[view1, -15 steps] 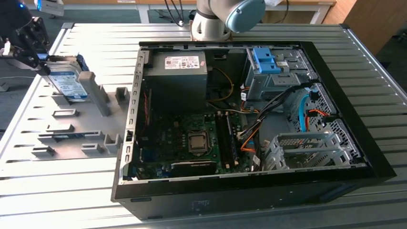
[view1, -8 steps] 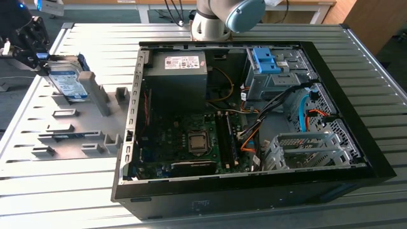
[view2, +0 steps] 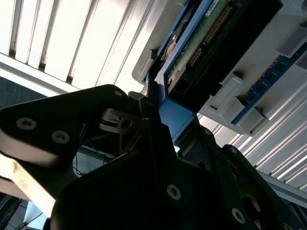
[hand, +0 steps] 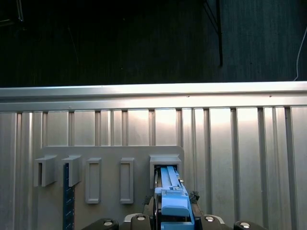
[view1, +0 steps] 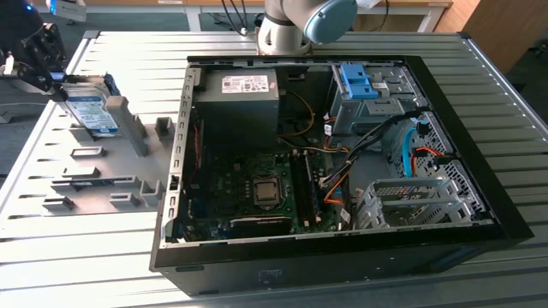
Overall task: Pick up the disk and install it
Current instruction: 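Pick up the disk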
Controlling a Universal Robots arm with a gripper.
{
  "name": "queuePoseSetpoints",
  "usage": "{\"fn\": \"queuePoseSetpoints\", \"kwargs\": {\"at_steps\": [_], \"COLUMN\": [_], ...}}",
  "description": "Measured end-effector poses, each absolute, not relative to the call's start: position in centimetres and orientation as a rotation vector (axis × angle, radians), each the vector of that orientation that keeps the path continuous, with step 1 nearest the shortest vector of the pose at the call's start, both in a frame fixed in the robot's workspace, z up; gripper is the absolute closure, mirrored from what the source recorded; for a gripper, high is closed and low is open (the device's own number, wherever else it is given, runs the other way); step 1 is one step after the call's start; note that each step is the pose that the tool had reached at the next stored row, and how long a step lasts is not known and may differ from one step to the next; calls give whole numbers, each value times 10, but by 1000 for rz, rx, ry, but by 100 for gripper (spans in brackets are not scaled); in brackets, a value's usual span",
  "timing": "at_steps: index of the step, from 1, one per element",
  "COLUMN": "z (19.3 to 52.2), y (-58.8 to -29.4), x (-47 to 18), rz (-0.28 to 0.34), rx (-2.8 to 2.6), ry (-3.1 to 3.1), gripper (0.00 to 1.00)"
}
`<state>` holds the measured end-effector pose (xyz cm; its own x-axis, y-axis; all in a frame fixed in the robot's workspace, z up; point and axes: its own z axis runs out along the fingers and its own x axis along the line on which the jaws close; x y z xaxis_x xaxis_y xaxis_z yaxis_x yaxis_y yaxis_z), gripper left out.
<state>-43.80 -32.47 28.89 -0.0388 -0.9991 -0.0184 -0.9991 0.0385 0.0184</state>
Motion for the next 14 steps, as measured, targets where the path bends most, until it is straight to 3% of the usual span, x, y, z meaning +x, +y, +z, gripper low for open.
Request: {"fn": "queuePoseSetpoints", "kwargs": {"at_steps": [14], "z": [311], "y": [-325], "x": [-438], "rz": [41], "rx": [-2178], "ry": [2263], "gripper": [63]}}
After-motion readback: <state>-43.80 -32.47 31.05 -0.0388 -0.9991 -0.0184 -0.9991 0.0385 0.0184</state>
